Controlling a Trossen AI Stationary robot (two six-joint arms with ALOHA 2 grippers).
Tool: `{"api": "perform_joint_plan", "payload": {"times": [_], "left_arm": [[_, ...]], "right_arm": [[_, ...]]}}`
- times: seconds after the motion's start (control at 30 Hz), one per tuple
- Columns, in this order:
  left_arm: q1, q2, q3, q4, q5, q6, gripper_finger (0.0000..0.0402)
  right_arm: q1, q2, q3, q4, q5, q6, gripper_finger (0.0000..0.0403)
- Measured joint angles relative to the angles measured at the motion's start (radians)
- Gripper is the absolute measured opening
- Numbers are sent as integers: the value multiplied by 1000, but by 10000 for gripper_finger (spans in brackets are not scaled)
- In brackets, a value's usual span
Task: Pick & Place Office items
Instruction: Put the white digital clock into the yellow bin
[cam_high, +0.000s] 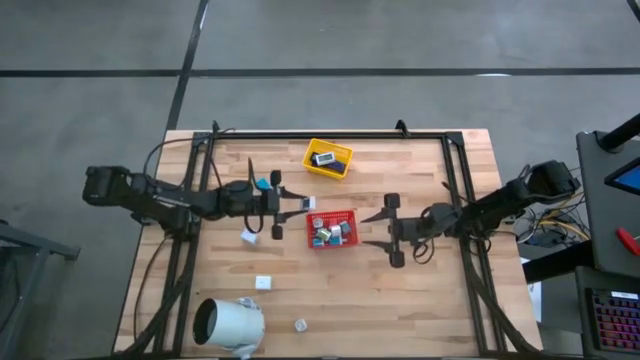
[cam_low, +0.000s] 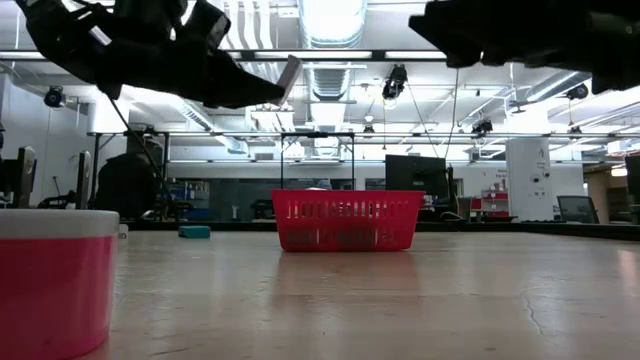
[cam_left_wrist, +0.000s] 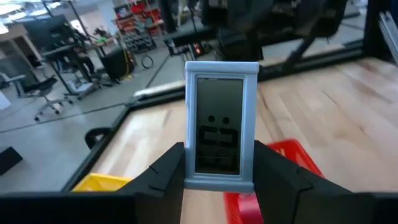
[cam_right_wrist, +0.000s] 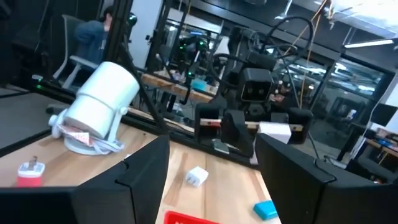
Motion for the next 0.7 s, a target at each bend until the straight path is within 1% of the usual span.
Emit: {"api": "perform_joint_plan", "payload": {"times": [0.2, 0.33, 0.5, 0.7], "left_arm": [[68, 15, 36, 15, 53, -21, 146], [117, 80, 98, 0, 90, -22, 146], [180, 191, 212, -95, 107, -16, 146], [260, 319, 384, -249, 132, 1, 146]], "right_arm": [[-50, 0, -43, 30, -10, 18, 233], [-67, 1, -49, 31, -13, 18, 233], [-75, 0, -58, 29, -14, 3, 233], [-85, 0, -76, 29, -13, -5, 233]]}}
